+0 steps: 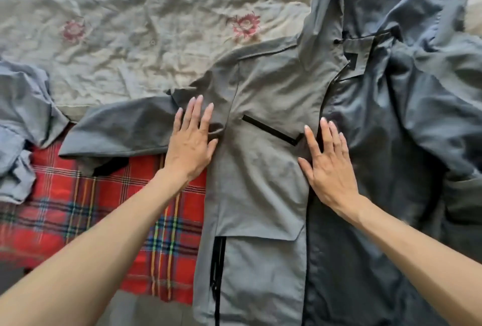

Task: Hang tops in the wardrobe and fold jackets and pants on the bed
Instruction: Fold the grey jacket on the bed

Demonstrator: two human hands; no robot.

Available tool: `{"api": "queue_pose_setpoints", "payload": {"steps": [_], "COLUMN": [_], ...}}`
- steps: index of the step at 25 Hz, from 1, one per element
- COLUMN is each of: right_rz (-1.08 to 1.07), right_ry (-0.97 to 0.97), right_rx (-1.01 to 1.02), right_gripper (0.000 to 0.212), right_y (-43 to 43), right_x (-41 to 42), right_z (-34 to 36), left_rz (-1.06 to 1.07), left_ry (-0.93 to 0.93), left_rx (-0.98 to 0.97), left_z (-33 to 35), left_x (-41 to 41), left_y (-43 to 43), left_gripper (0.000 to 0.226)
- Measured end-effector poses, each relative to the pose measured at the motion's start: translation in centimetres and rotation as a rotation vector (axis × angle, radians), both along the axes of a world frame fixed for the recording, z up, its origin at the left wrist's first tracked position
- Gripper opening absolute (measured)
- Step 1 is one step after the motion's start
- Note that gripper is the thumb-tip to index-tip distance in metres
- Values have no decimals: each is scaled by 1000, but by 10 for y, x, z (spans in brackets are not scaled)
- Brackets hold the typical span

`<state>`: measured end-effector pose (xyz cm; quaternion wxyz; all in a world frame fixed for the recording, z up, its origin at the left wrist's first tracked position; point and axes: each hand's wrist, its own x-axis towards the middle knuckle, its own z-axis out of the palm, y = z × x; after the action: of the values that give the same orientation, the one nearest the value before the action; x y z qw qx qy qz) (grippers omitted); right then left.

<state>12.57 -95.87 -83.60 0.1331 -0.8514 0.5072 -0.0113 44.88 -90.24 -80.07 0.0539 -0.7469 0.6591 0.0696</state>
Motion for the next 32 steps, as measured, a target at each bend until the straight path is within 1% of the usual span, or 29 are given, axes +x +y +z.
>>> {"api": "queue_pose_setpoints", "payload": {"steps": [1, 2, 3, 4, 5, 6, 7, 8, 9, 11, 12, 14, 15, 17, 18, 19, 21, 23, 25, 27, 28, 29, 31, 32], "right_rz": [-23, -59, -102, -158, -237, -333, -435, -525, -573, -607, -627, -625, -597, -562, -559, -562, -637, -799, -941, -1075, -1111, -1121, -1111, -1098], "right_ry": [-61, -148, -247, -323, -345, -313, -262, -204, -147, -46, -10, 36, 49, -12, -79, -143, -257, -329, -267, -200, -170, -136, -58, -37], "right_rx": [11, 43, 124, 254, 407, 552, 662, 728, 748, 723, 709, 697, 711, 776, 788, 744, 527, 276, 114, 78, 97, 147, 249, 254], "right_gripper": [67, 64, 60, 55, 51, 45, 40, 36, 32, 30, 31, 32, 32, 26, 20, 14, 9, 13, 26, 47, 55, 59, 53, 49], "right_y": [15, 38, 64, 95, 127, 158, 184, 208, 227, 255, 264, 276, 278, 273, 265, 254, 223, 183, 143, 108, 92, 78, 58, 50], "right_x": [-7, -13, -20, -26, -31, -33, -35, -37, -37, -41, -42, -47, -47, -49, -56, -67, -108, -170, -237, -305, -335, -361, -394, -406], "right_z": [8, 19, 27, 35, 44, 50, 51, 52, 50, 49, 50, 50, 49, 54, 61, 67, 83, 103, 114, 111, 104, 93, 70, 61], "left_rz": [53, 166, 345, 572, 815, 1016, 1121, 1105, 1030, 866, 820, 781, 777, 732, 675, 591, 378, 92, -228, -491, -561, -587, -567, -545], "left_ry": [74, 169, 271, 397, 530, 662, 745, 766, 746, 682, 675, 655, 628, 536, 493, 471, 526, 631, 612, 508, 445, 390, 278, 199], "left_rx": [-85, -142, -146, -78, 27, 106, 154, 201, 237, 292, 315, 341, 342, 268, 189, 111, 64, 120, 151, 172, 206, 251, 337, 382], "left_z": [10, 18, 21, 23, 24, 24, 21, 20, 19, 16, 17, 20, 23, 31, 38, 44, 53, 59, 56, 43, 37, 30, 15, 9], "left_x": [-20, -41, -63, -81, -96, -107, -113, -113, -110, -97, -93, -92, -96, -109, -117, -125, -142, -173, -211, -263, -289, -313, -351, -367], "left_y": [19, 49, 84, 120, 156, 185, 208, 226, 236, 248, 250, 250, 249, 241, 233, 223, 193, 159, 134, 114, 107, 102, 94, 92], "left_gripper": [69, 64, 61, 59, 56, 48, 35, 28, 32, 40, 36, 19, 20, 51, 61, 63, 53, 40, 36, 44, 53, 60, 65, 66]}}
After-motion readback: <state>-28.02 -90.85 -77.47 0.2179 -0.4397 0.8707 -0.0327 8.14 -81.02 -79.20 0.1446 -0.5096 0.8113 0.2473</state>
